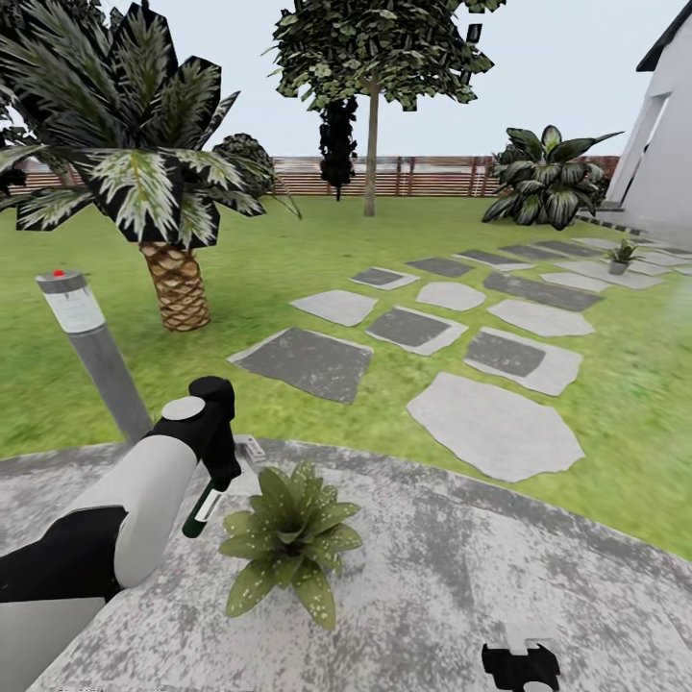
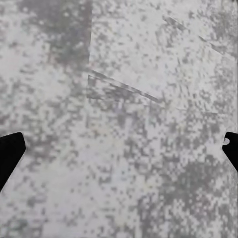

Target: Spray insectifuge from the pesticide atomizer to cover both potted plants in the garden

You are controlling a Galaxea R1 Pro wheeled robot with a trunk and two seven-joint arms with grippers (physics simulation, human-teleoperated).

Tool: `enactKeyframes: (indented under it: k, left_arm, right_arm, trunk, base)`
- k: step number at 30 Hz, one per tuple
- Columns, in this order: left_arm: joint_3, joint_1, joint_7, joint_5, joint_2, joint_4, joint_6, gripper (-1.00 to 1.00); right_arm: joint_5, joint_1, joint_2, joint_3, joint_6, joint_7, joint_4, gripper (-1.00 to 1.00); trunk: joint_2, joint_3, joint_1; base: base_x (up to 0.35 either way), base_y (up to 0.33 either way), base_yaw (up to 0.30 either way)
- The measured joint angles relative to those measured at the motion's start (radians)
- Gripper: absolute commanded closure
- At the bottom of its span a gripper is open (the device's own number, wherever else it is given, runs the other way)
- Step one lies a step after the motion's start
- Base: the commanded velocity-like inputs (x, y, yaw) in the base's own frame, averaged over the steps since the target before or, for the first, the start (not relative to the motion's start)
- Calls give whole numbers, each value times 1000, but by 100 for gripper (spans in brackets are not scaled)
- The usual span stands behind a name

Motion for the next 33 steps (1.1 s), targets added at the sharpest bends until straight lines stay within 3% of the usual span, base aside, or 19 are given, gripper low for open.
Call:
enactKeyframes:
  k: [11,14,22,33]
  left_arm:
    - [-23,5,0,2,1,0,-27,100]
    - [-55,5,0,3,-33,-1,-105,100]
    - [-65,14,0,6,-69,-2,-126,100]
    - [-65,21,0,10,-71,-3,-125,100]
  right_arm:
    - [4,0,-2,0,0,4,1,-100]
    - [4,0,-3,0,0,4,1,-100]
    - [4,0,-3,0,0,3,1,-100]
    - [4,0,-3,0,0,3,1,-100]
  trunk:
    - [0,0,0]
    - [0,0,0]
    - [0,0,0]
    - [0,0,0]
  base:
    - [0,0,85]
    - [0,0,0]
    - [68,0,0]
    - [84,1,0]
